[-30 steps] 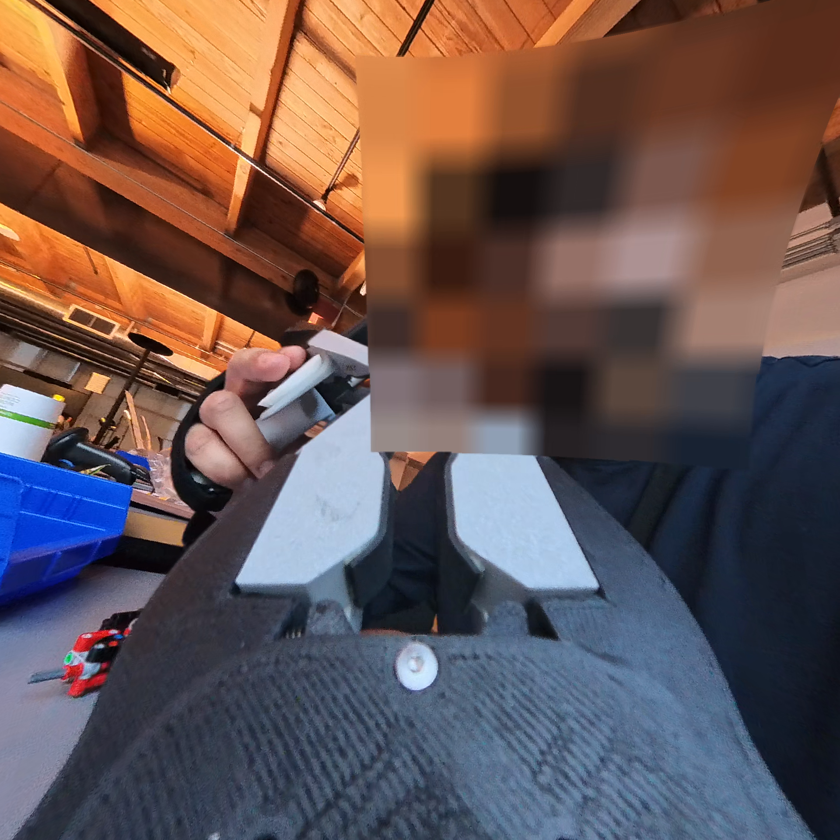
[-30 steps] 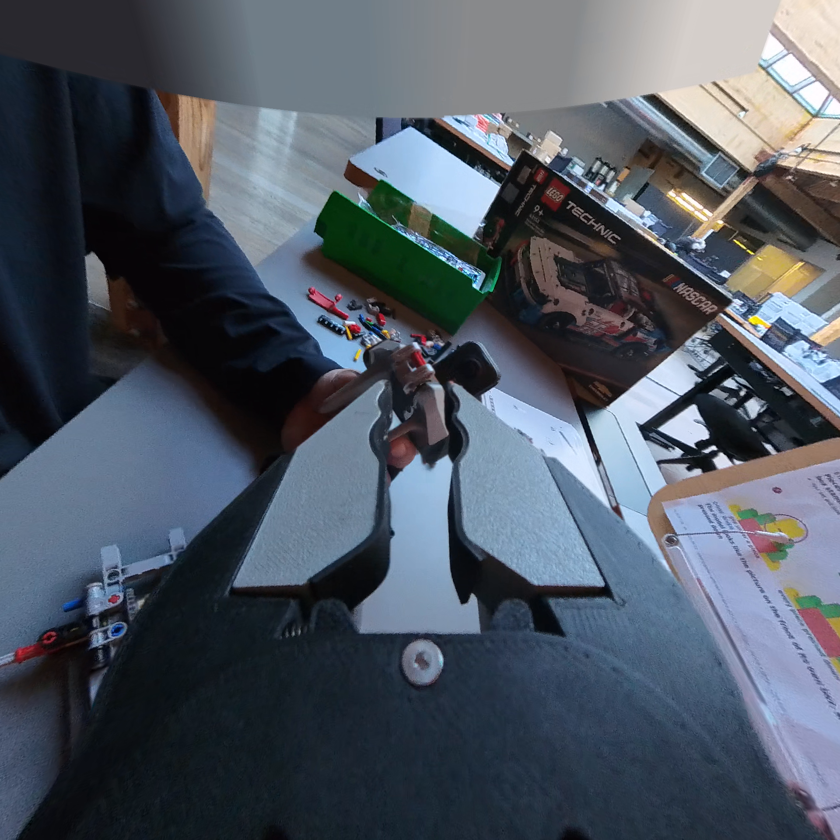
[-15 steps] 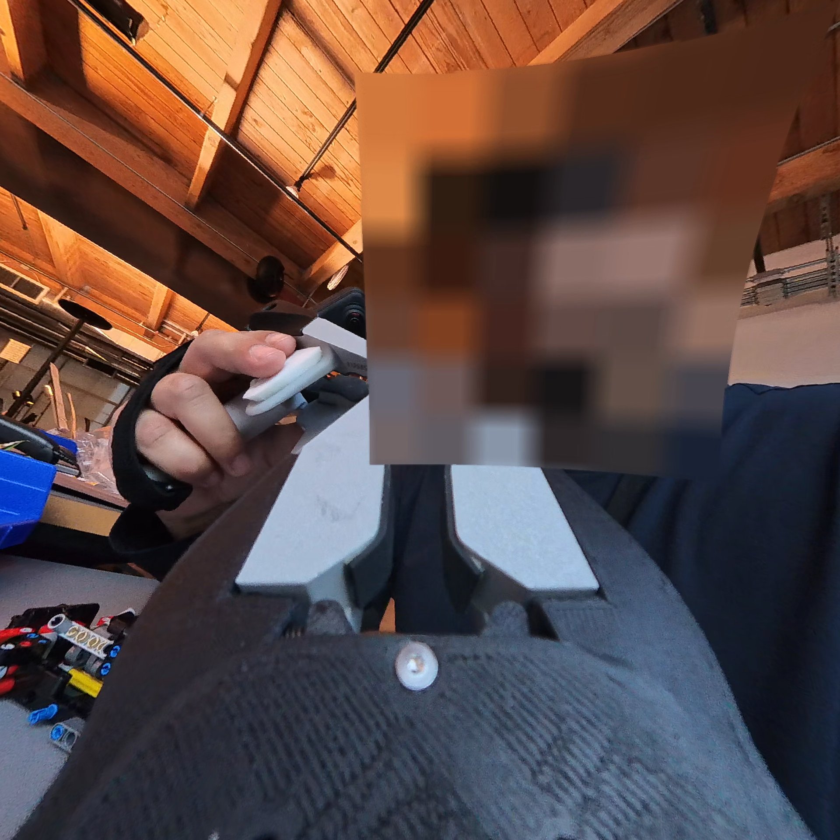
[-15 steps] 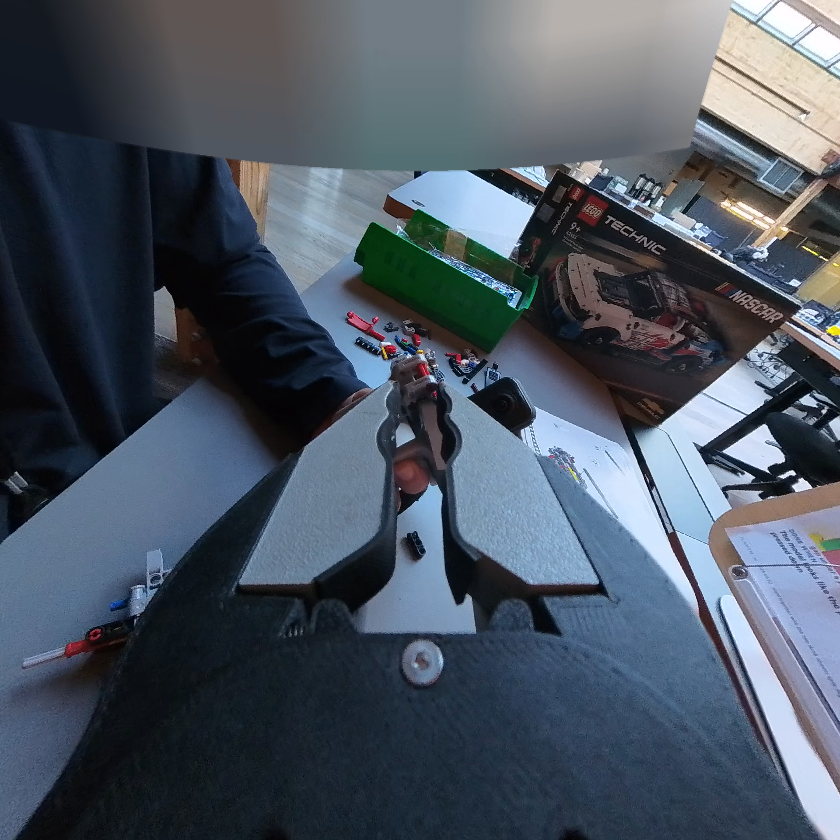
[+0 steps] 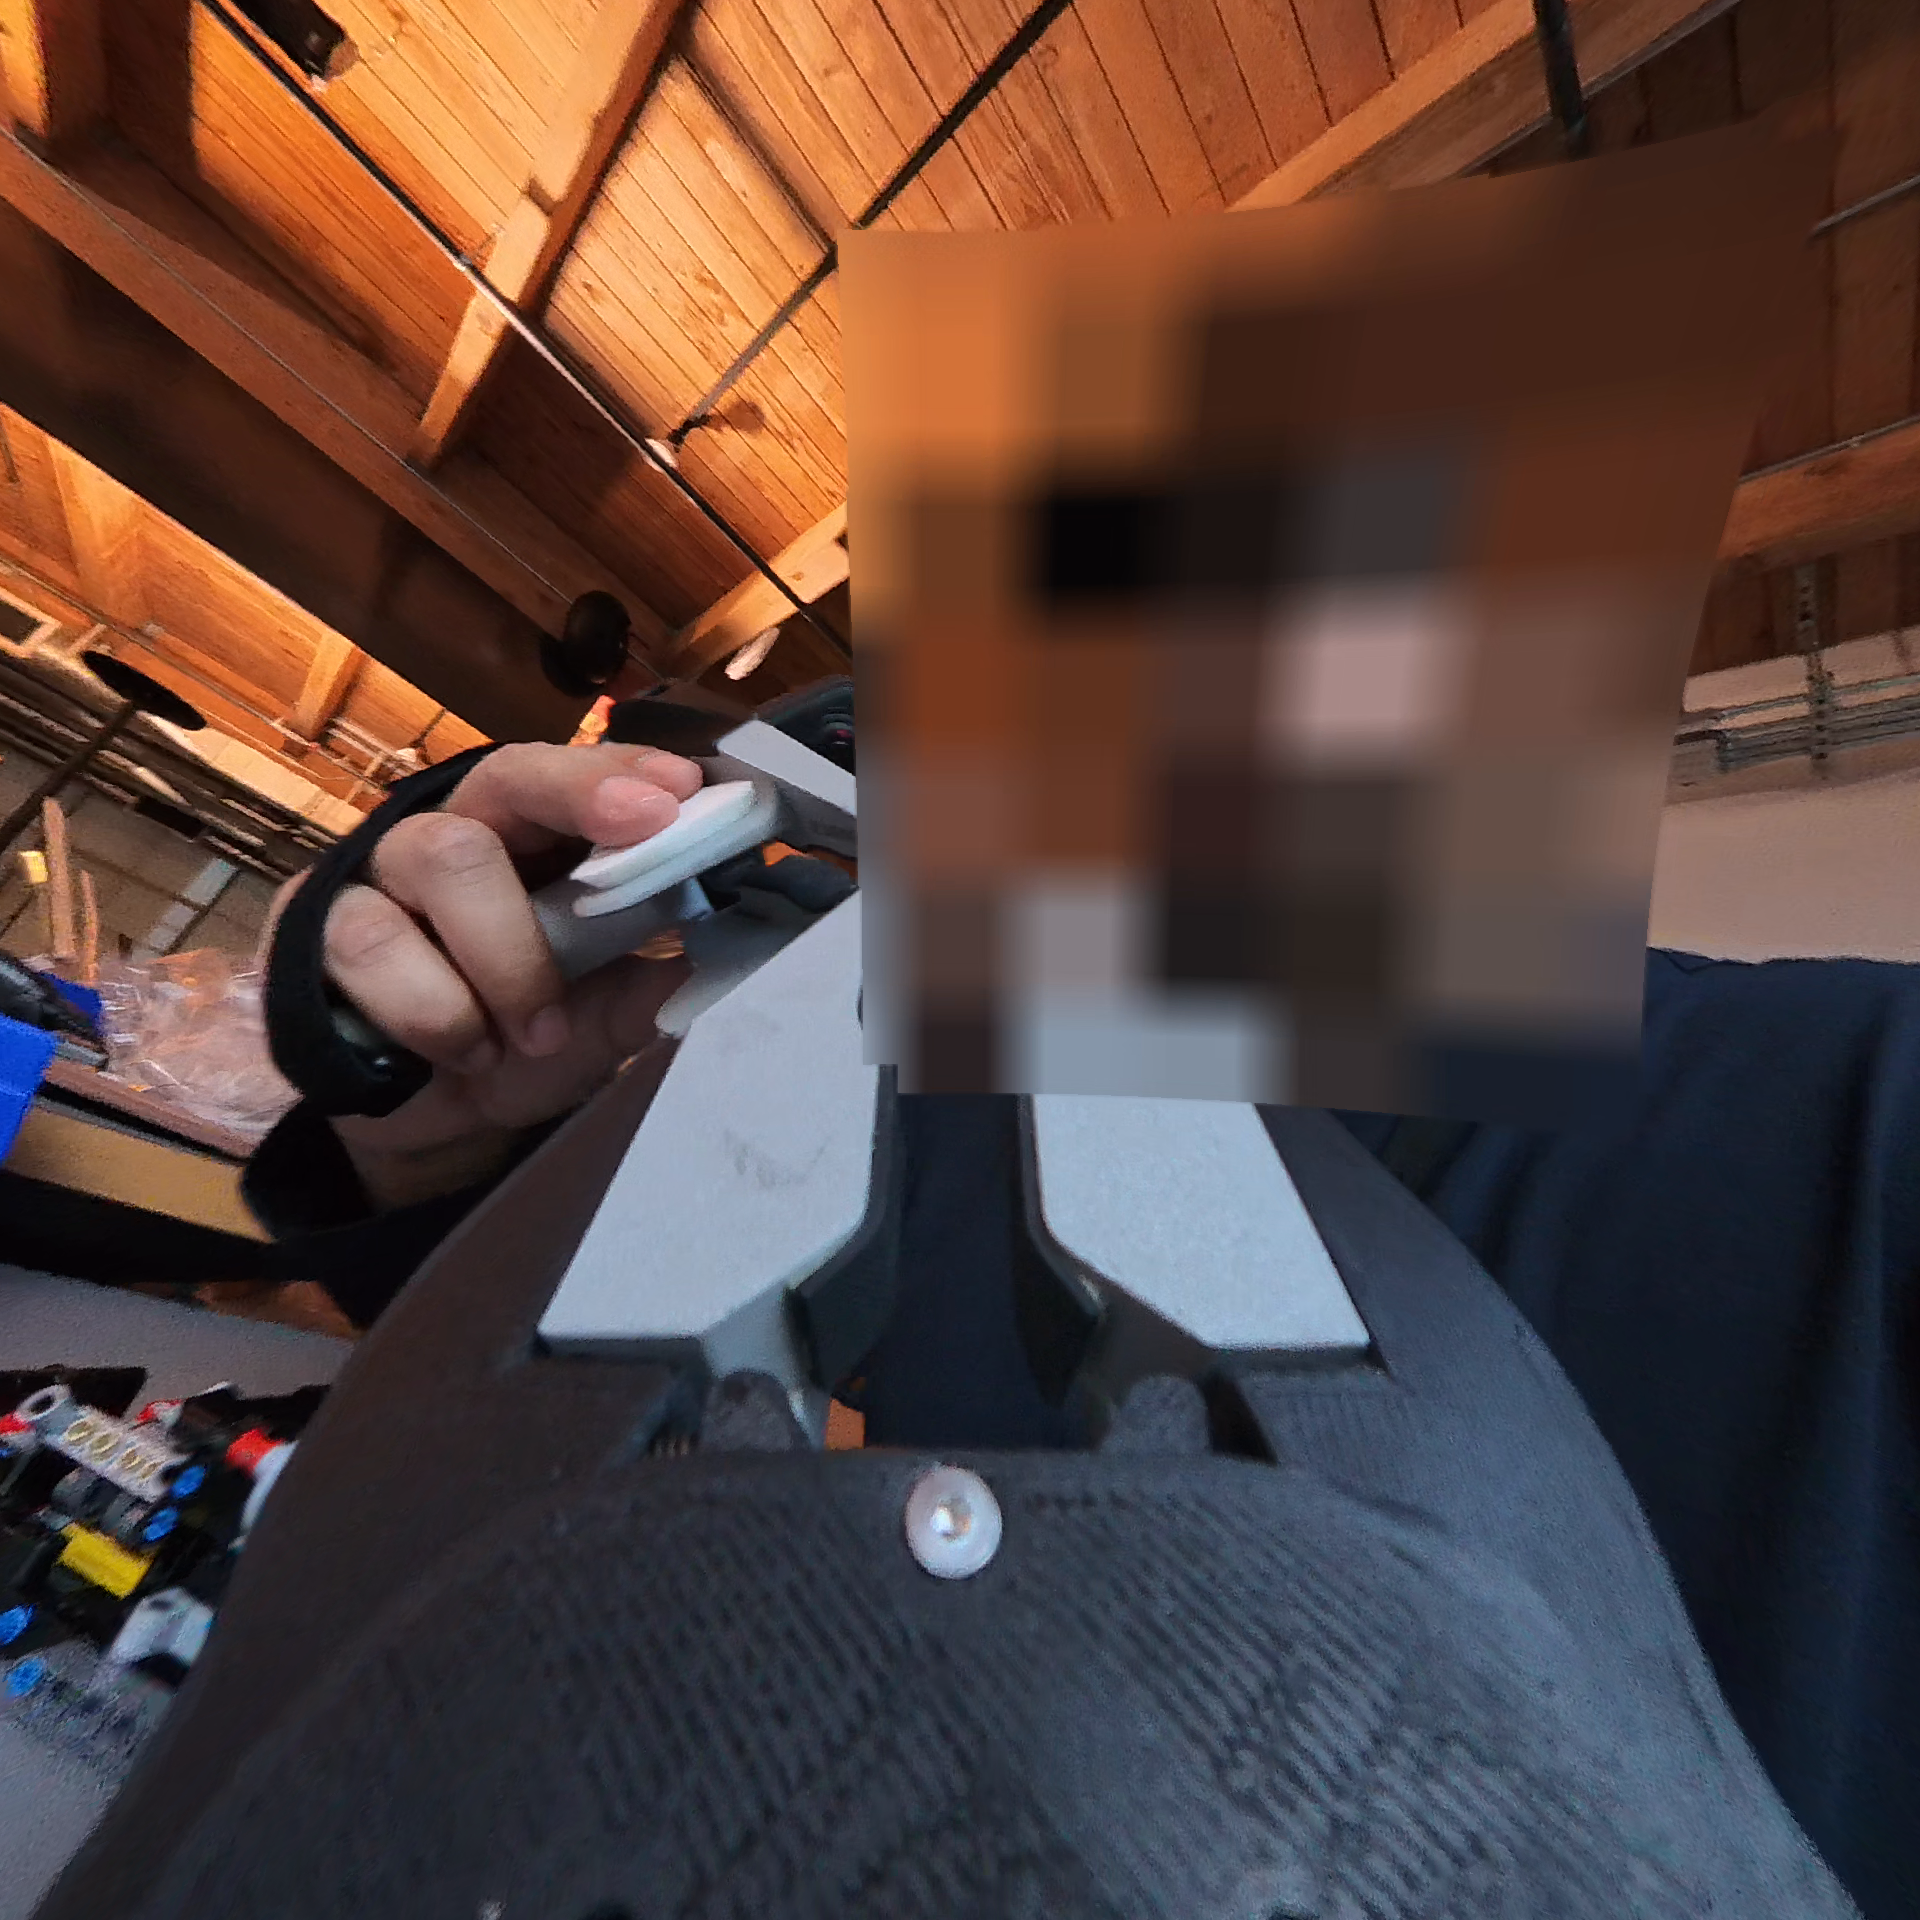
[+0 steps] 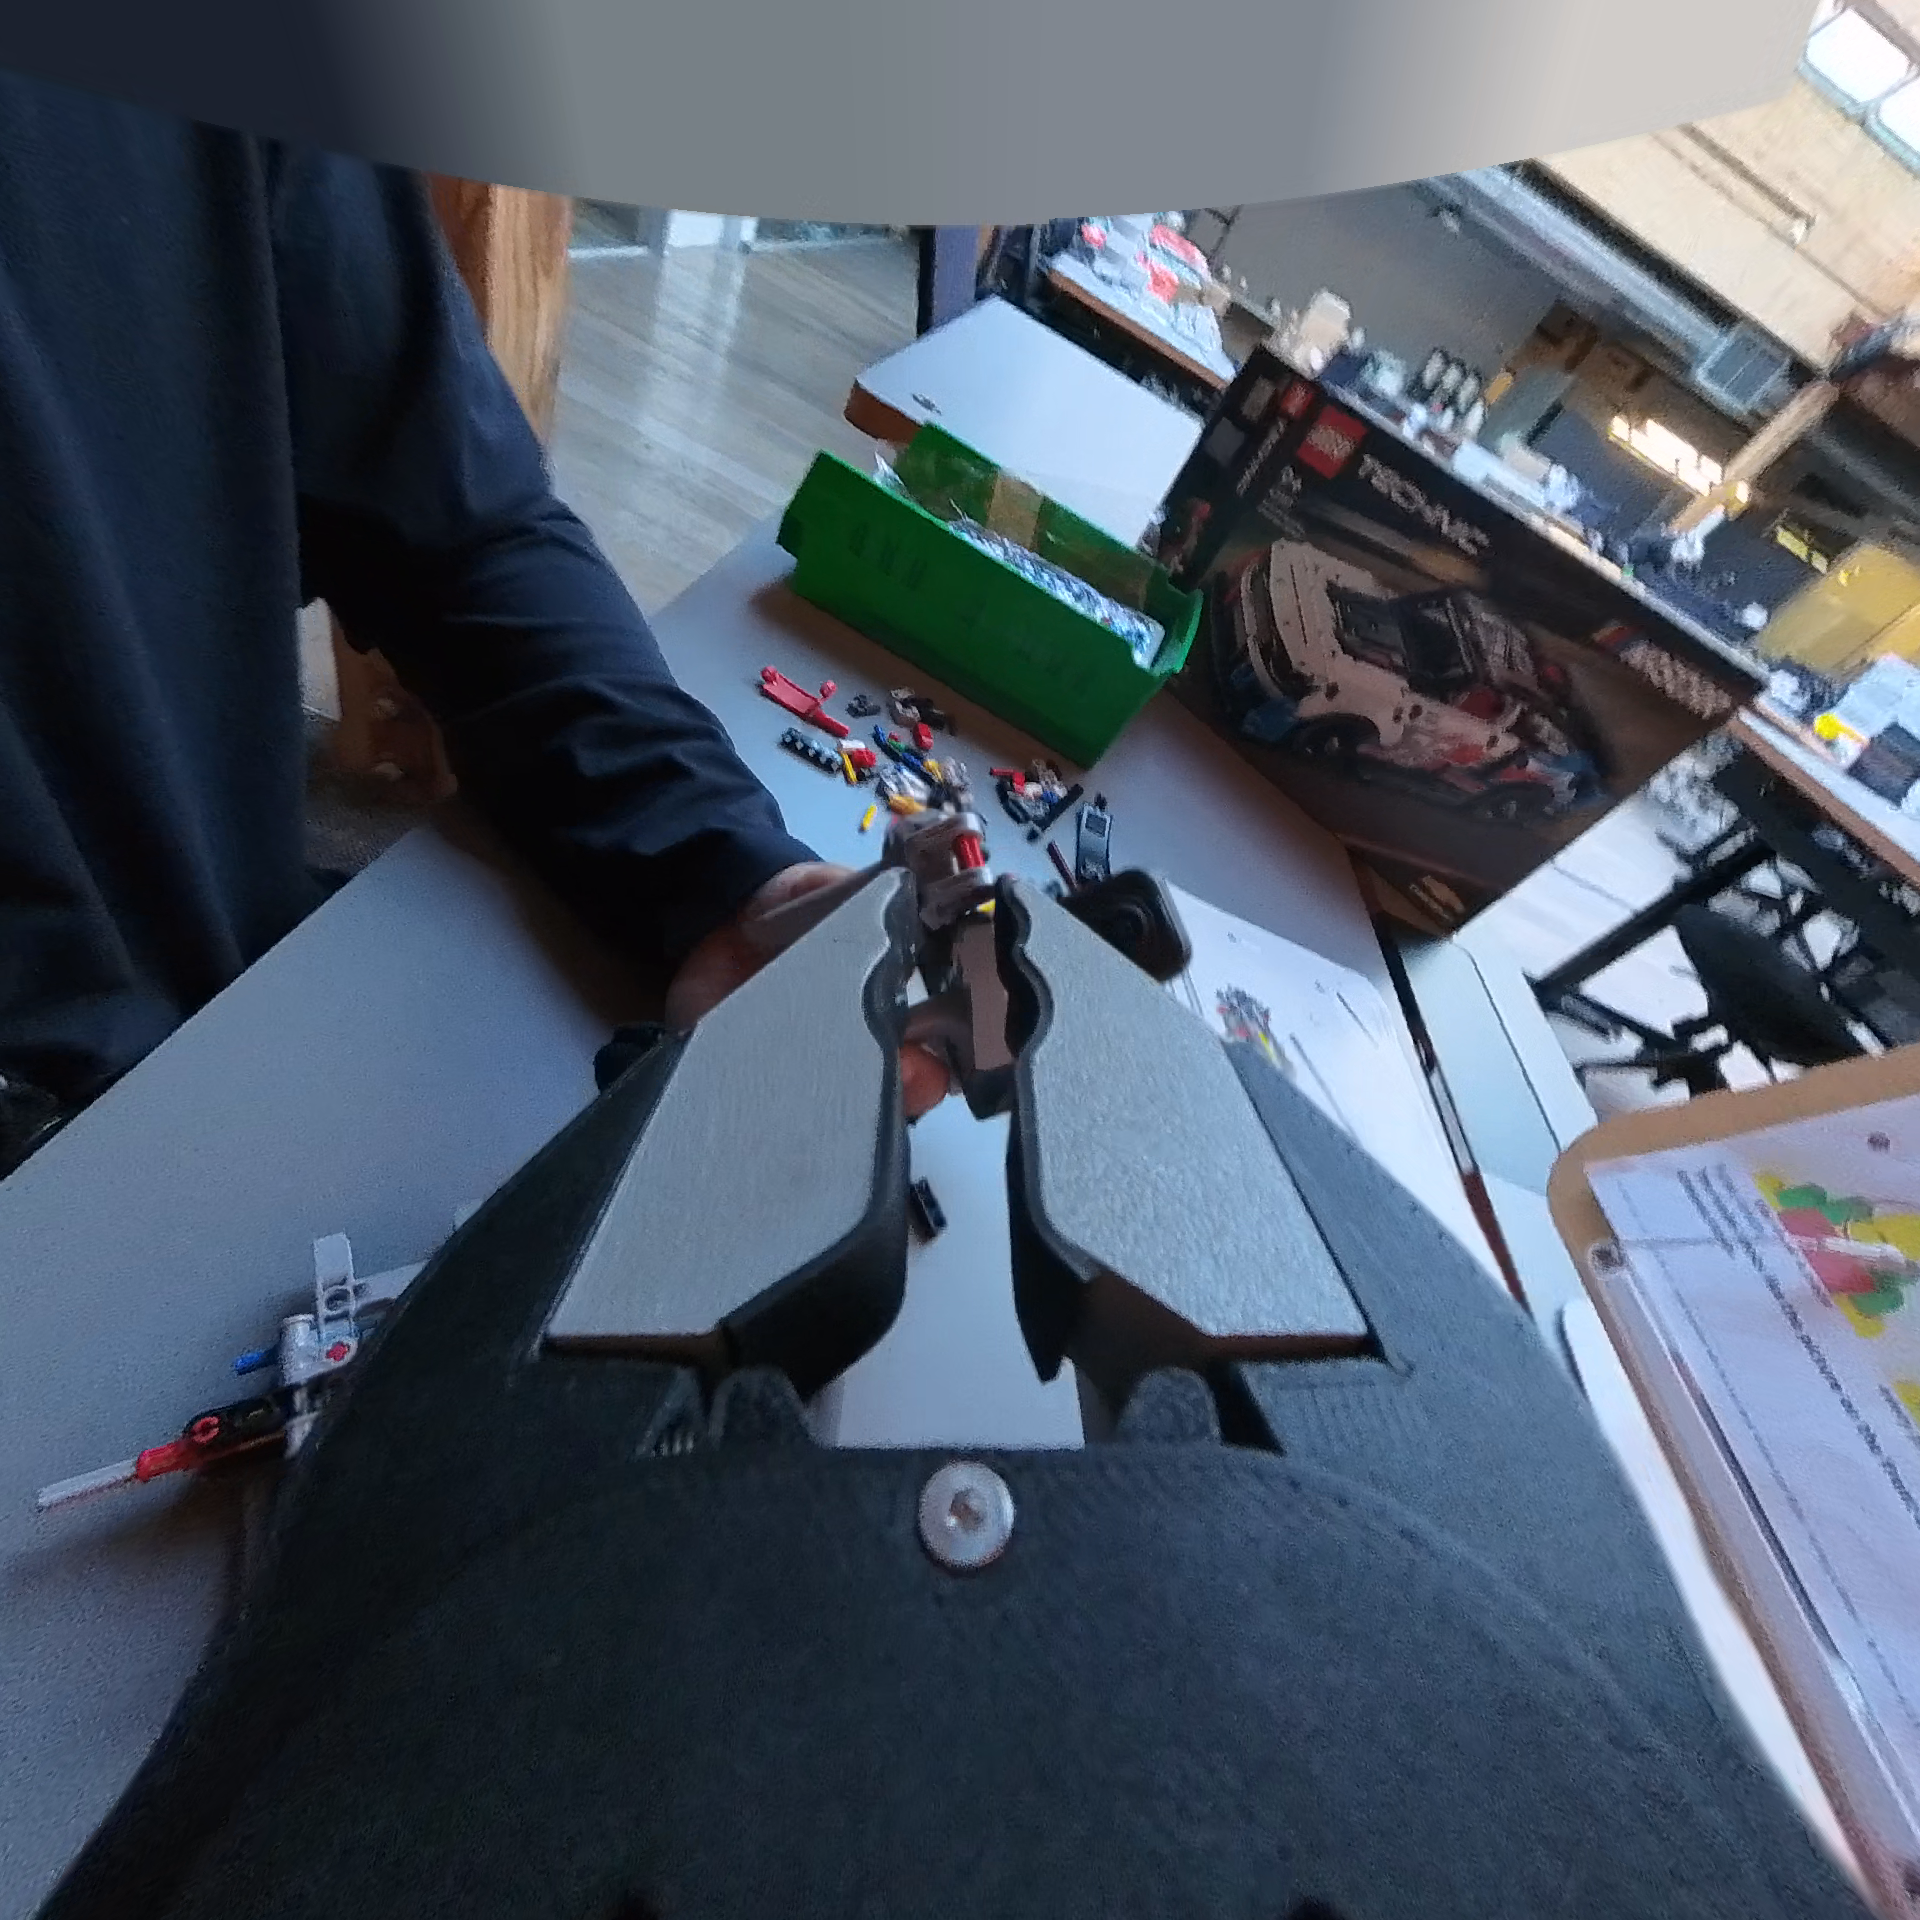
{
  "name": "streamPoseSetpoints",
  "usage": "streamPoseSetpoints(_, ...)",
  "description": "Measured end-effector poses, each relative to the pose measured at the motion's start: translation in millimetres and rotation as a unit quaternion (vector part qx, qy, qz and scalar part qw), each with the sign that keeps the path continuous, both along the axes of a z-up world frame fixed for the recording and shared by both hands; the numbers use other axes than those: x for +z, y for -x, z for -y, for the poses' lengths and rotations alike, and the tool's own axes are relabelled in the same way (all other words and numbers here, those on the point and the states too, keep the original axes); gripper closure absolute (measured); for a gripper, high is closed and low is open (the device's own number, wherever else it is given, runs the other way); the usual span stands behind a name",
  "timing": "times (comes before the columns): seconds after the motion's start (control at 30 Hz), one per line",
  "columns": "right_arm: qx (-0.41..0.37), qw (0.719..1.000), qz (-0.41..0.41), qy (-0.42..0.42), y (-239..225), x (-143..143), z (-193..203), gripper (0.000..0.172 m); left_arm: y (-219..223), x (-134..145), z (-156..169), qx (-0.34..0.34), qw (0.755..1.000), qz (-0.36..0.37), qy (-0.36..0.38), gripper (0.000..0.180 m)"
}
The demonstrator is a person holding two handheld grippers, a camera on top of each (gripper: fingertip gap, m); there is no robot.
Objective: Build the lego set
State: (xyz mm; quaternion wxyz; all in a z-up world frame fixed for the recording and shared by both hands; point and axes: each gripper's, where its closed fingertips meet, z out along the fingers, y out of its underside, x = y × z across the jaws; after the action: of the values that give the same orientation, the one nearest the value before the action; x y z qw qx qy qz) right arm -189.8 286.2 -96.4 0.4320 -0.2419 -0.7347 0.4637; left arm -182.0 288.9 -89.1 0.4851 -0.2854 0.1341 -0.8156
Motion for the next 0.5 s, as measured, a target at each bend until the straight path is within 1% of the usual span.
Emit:
streamPoseSetpoints(0.1, -0.048, 0.998, 0.042, -0.004, 4, -10, -19, 0.161, 6, -12, -19, 0.038, 0.998, -0.035, 0.042, 0.168)
streamPoseSetpoints(0.13, -0.063, 0.996, 0.059, -0.005, 5, -14, -25, 0.160, 7, -19, -25, 0.056, 0.995, -0.065, 0.055, 0.168)
streamPoseSetpoints(0.2, -0.091, 0.990, 0.107, -0.009, 4, -29, -38, 0.161, 10, -40, -38, 0.092, 0.980, -0.155, 0.081, 0.169)
streamPoseSetpoints(0.27, -0.119, 0.977, 0.175, -0.030, 1, -53, -52, 0.160, 17, -59, -46, 0.132, 0.955, -0.246, 0.100, 0.168)
streamPoseSetpoints(0.3, -0.136, 0.965, 0.218, -0.053, -3, -70, -61, 0.160, 21, -63, -47, 0.149, 0.943, -0.281, 0.099, 0.166)
streamPoseSetpoints(0.37, -0.177, 0.931, 0.299, -0.113, -10, -103, -84, 0.160, 30, -70, -48, 0.184, 0.915, -0.348, 0.095, 0.165)
streamPoseSetpoints(0.43, -0.201, 0.894, 0.364, -0.165, -15, -129, -100, 0.160, 37, -87, -54, 0.218, 0.872, -0.425, 0.105, 0.161)
streamPoseSetpoints(0.5, -0.198, 0.864, 0.418, -0.200, -19, -147, -105, 0.160, 41, -111, -60, 0.240, 0.821, -0.504, 0.120, 0.154)
